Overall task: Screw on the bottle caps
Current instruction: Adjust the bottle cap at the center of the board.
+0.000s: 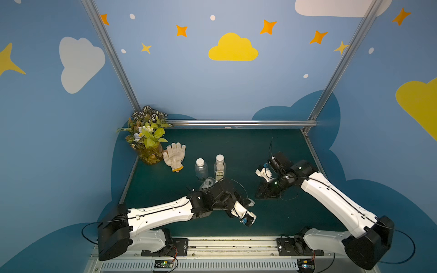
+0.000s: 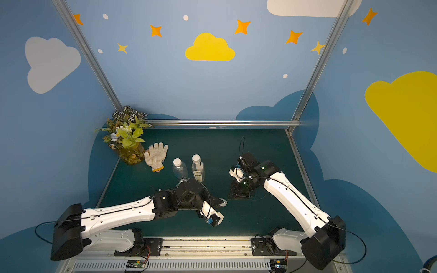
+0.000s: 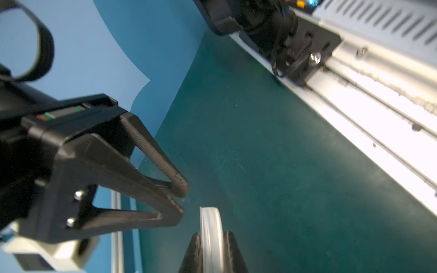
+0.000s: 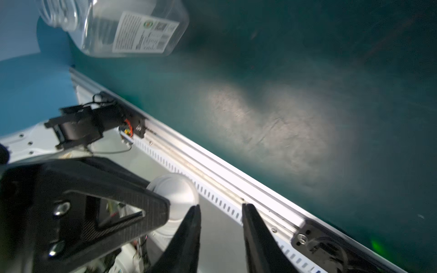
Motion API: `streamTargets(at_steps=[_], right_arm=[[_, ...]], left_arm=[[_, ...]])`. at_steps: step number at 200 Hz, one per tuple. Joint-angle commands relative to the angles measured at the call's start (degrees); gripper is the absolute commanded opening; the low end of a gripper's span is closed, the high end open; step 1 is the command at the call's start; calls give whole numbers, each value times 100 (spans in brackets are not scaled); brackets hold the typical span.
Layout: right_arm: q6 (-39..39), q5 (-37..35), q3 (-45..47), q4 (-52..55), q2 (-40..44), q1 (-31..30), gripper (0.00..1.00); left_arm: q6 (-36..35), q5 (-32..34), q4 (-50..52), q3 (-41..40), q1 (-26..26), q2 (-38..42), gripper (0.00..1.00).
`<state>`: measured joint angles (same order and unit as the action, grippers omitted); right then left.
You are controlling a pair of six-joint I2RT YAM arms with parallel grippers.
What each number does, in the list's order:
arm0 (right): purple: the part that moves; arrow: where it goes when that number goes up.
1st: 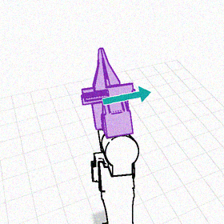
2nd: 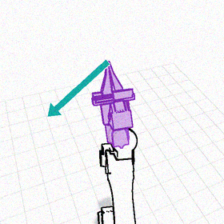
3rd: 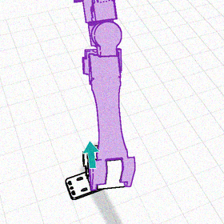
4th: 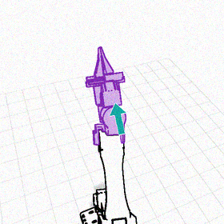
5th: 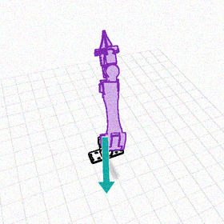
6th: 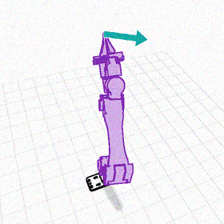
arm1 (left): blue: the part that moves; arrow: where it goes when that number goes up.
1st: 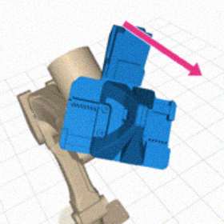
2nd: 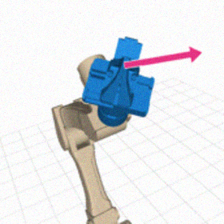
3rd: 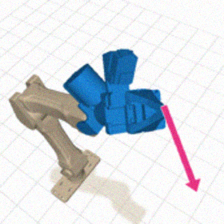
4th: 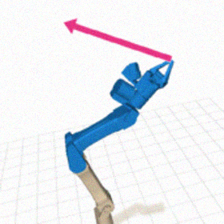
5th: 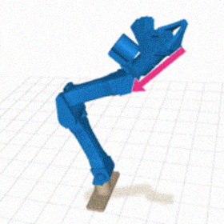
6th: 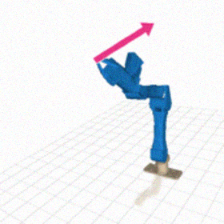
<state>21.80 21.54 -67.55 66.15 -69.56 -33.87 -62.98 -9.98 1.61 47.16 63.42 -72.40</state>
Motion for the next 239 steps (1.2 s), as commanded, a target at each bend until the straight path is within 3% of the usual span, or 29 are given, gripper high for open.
streamTargets(at_steps=[1,24,42,81,130,175,239], right_arm=[[128,-1650,-392,581,450,192,40],[245,-2810,-337,526,1023,355,45],[262,-3185,-227,366,1475,536,48],[193,-3315,-149,360,1852,1030,52],[103,-3239,52,353,1927,1444,52],[99,-3178,295,269,1993,1719,53],[225,-2955,877,-33,2096,1899,53]], left_arm=[[1685,-626,-297,277,-28,-116,11],[2987,-1114,-282,666,-43,-427,12],[4155,-1280,-488,938,-48,-770,12],[6140,-1931,-324,1866,-99,-1867,16],[7969,-2763,88,2986,-110,-3256,17],[8613,-2512,1012,3679,-118,-4137,20],[8888,-2292,1852,4370,-204,-5143,26]])
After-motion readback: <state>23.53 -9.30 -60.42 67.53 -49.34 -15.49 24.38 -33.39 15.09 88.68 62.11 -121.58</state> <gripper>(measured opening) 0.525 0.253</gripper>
